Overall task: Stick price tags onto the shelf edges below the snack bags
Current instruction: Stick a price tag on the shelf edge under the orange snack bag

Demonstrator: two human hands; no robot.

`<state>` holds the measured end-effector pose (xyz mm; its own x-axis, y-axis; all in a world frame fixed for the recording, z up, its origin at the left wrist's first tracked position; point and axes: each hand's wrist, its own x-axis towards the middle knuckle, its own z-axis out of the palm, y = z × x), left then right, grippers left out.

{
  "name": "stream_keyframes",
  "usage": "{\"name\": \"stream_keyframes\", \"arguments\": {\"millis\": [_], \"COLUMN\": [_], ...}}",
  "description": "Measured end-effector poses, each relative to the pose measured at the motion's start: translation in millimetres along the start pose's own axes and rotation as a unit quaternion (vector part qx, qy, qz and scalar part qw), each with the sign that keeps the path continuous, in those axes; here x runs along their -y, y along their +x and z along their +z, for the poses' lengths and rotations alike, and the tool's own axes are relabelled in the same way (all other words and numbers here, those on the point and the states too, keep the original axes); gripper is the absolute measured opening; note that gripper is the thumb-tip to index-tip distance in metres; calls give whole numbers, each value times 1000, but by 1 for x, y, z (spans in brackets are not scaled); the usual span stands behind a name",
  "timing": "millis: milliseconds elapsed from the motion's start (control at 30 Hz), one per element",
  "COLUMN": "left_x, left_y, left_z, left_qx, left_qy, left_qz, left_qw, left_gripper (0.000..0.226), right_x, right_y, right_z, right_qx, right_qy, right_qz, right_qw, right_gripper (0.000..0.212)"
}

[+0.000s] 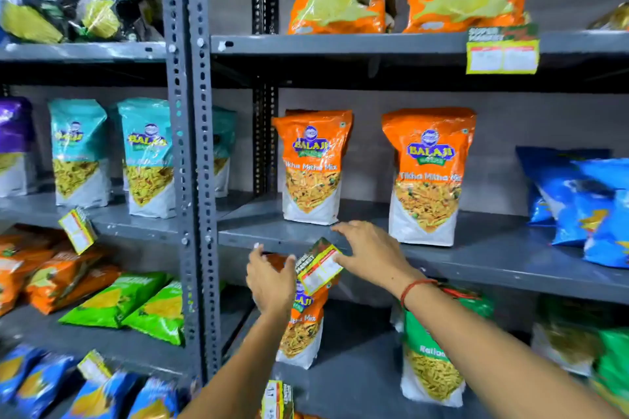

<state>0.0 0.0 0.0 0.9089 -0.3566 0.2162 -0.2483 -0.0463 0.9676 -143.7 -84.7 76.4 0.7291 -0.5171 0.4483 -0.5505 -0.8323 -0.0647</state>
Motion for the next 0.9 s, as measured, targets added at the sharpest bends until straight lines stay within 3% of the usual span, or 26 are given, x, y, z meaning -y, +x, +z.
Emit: {"name": "stream_keyframes", "arguments": {"millis": [167, 367, 567, 767, 900], "left_x": [35, 43, 41, 52, 54], "left_y": [12, 23, 23, 23, 21], "left_z": [16, 22, 23, 15, 0], "left_qx": [135, 152, 164, 181, 171], "left_qy": [-179, -233, -235, -235, -215], "left_qz": [-150, -189, -177, -127, -99], "left_qw": [963, 942, 942, 946, 956], "left_gripper": [26, 12, 13, 13, 11], "right_x": [-2, 0, 2, 12, 15], "right_y": [13, 24, 25, 3, -17], "right_z": [25, 38, 36, 37, 44], "right_qx": [-67, -124, -119, -84, -94], "right_qy": [49, 99, 101, 66, 107], "right_qz": [33, 74, 89, 44, 61], "right_qw": [996, 985, 984, 993, 988], "right_gripper": [33, 12, 7, 7, 5]}}
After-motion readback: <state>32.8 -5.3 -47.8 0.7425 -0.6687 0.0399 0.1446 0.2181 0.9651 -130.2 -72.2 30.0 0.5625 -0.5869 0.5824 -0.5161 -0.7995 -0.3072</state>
